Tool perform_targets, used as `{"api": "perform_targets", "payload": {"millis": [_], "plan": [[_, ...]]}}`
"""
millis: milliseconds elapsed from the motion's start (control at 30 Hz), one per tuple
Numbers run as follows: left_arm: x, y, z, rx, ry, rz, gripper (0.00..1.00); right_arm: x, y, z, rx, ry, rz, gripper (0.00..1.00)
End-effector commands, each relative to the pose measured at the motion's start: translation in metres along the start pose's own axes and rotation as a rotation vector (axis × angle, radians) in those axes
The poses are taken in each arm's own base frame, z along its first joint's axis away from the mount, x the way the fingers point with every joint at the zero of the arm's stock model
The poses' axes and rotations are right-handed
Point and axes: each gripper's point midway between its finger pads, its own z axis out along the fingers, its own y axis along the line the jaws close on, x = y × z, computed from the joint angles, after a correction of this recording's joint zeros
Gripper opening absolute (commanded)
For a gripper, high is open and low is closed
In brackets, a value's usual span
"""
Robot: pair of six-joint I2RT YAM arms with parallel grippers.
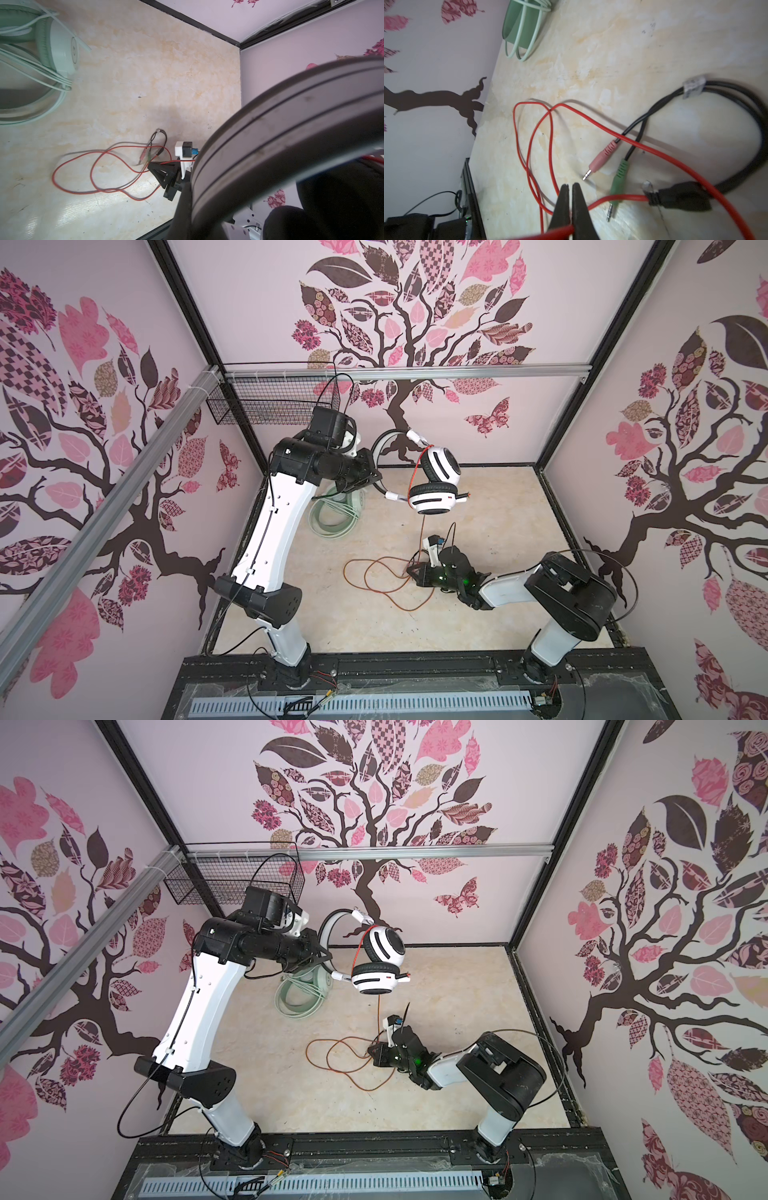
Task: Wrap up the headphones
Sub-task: 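Lift the red cable toward the headphone with the right gripper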
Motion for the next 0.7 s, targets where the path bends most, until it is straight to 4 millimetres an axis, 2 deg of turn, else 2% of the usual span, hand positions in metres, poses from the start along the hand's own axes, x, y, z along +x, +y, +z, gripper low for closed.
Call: {"api": "perform_targets", "payload": {"millis": [0, 133, 267, 433, 567, 667], "plan": [[-0.009, -0.026, 0.001, 0.134, -0.007, -0.033, 0.0, 0.029, -0.014, -0.006, 0.173, 0.142, -0.123, 0.0], [-0.008, -0.01, 0.01, 0.072, -0.011, -0.105, 0.0, 0.038, 0.022, -0.012, 0.241, 0.168, -0.324, 0.0], [-0.012, 0.025, 0.012, -0.092, -0.085, -0.146, 0.0, 0.047, 0.054, -0.03, 0.279, 0.154, -0.473, 0.0], [-0.02, 0.071, 0.013, -0.31, -0.173, -0.136, 0.0, 0.054, 0.079, -0.062, 0.331, 0.135, -0.605, 0.0], [-0.017, 0.096, 0.021, -0.408, -0.175, -0.132, 0.0, 0.049, 0.1, -0.087, 0.367, 0.11, -0.705, 0.0], [-0.011, 0.116, 0.028, -0.478, -0.164, -0.137, 0.0, 0.038, 0.118, -0.104, 0.368, 0.097, -0.763, 0.0]]}}
